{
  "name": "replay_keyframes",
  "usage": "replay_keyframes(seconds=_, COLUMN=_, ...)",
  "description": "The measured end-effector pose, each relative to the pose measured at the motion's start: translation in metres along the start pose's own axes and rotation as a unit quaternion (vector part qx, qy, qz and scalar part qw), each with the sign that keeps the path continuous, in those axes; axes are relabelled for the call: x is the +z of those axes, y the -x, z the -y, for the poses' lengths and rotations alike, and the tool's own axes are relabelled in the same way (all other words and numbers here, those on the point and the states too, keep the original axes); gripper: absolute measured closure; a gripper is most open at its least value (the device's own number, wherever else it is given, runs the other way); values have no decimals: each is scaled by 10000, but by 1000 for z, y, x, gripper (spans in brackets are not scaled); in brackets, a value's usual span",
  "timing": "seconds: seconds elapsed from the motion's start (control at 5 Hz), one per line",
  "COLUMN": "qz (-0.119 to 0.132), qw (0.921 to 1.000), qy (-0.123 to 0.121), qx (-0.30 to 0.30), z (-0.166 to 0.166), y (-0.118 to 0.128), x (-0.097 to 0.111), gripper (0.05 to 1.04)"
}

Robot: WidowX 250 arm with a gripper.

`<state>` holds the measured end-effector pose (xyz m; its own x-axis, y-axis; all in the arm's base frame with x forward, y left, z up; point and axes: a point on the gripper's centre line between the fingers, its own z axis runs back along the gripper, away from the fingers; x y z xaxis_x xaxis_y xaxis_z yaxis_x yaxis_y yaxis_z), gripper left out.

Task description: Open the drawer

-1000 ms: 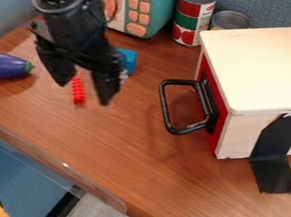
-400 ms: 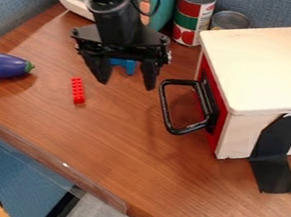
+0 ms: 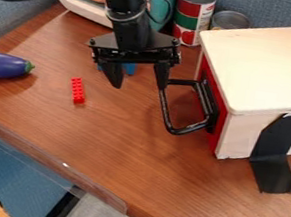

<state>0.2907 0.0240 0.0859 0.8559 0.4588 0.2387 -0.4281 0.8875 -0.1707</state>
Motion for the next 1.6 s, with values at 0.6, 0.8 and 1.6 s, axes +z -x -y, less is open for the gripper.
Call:
replay_keyframes(seconds=0.6, qz=-286, qw=9974, qy=187, qx=642, z=27, y=2, x=-40, gripper=84)
replay_keyframes(seconds=0.8, qz=-213, qw=9976, qy=239, qx=606, z=39, y=2, x=-41, gripper=84)
replay_keyframes(seconds=1.6, qz=-425, qw=9975, qy=-330, qx=468, z=18, y=18, x=-69, gripper=723)
